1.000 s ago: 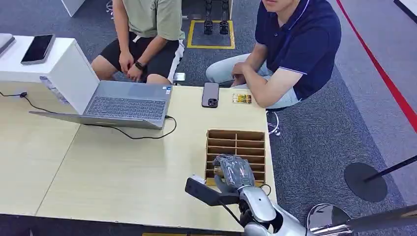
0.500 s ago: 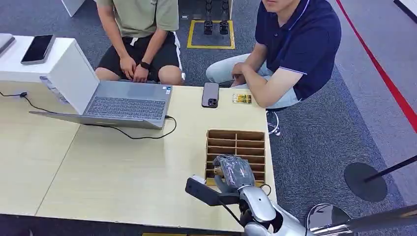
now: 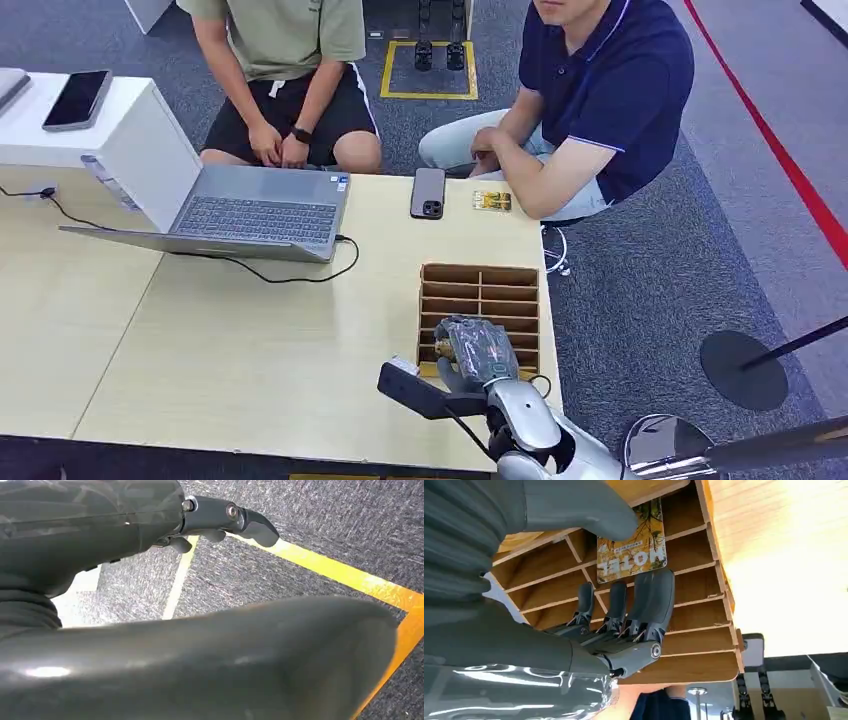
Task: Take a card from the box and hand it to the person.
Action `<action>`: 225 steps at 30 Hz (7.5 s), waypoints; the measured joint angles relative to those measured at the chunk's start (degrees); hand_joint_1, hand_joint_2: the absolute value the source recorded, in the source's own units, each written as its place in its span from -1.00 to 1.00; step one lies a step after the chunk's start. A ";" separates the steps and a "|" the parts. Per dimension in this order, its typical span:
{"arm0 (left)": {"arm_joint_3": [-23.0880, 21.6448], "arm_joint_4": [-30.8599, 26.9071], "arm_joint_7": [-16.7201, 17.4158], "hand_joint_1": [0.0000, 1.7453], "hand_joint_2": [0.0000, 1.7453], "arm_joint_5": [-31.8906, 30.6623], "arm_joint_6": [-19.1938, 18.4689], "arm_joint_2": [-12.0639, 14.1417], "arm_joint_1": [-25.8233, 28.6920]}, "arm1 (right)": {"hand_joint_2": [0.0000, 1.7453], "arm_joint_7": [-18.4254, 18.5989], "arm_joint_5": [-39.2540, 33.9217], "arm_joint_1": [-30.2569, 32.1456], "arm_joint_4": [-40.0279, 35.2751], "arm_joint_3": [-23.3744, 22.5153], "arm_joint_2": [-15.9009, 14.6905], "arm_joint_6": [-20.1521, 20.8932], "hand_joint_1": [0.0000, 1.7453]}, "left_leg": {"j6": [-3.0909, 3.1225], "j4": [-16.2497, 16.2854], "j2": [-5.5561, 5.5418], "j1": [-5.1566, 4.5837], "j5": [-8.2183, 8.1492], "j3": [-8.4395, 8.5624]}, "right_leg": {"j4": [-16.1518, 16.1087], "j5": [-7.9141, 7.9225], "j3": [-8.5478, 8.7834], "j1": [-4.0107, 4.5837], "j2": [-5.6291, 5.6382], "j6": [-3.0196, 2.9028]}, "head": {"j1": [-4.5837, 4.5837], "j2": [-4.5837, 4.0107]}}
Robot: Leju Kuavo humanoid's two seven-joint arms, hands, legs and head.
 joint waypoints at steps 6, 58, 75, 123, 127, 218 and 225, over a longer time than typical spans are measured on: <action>0.00 0.00 0.00 -1.00 -1.00 0.02 0.00 0.00 0.00 | 1.00 0.00 0.00 0.00 0.00 0.00 0.00 0.00 0.06 | 0.00 0.00 0.00 0.00 0.00 0.00 | 0.00 0.00 0.00 0.00 0.00 0.00 | 0.00 0.00; 0.00 0.02 0.07 -1.00 -1.00 0.81 0.35 0.00 0.03 | 1.00 2.97 -0.48 0.17 0.92 -1.18 -0.61 -1.07 0.08 | 0.00 0.00 0.01 0.00 0.00 0.02 | 0.00 0.00 0.00 0.00 0.02 0.00 | 0.00 0.00; 0.00 0.00 0.09 -1.00 -1.00 0.83 0.35 0.00 0.03 | 1.00 3.02 -0.48 0.19 0.92 -1.18 -0.63 -0.63 0.22 | 0.00 0.00 0.01 0.00 0.00 0.02 | 0.00 0.00 0.00 0.00 0.02 0.00 | 0.00 0.00; 0.50 0.02 -0.96 -1.00 1.00 2.89 1.79 0.00 0.04 | 1.00 0.90 -4.27 -0.08 0.92 -1.14 -0.81 -2.11 1.00 | 0.00 0.00 0.01 0.00 0.00 0.02 | 0.00 0.00 0.00 0.00 0.02 0.00 | 0.00 0.00; 0.57 0.02 -0.83 -1.00 1.00 2.75 1.70 0.00 0.05 | 1.00 -0.09 -5.66 -0.55 0.57 -1.29 -0.85 -4.55 1.00 | 0.00 0.00 0.01 0.00 0.00 0.01 | 0.00 0.00 0.00 0.00 0.01 0.00 | 0.00 0.00; -0.61 0.00 6.16 -1.00 -1.00 1.92 4.72 0.09 0.06 | 1.00 -33.42 -57.81 8.43 -9.68 -16.22 -4.85 -26.75 -1.00 | 0.02 0.01 0.00 -0.01 -0.02 0.01 | -0.02 0.00 -0.02 0.00 -0.01 0.00 | 0.00 0.00; -0.61 0.02 5.88 -1.00 -1.00 2.27 5.03 0.09 0.07 | 1.00 -34.10 -60.80 12.76 -12.20 -16.72 -6.27 -27.39 -1.00 | 0.01 0.01 0.01 -0.01 -0.01 0.04 | -0.01 0.00 -0.01 0.00 0.02 0.00 | 0.00 0.00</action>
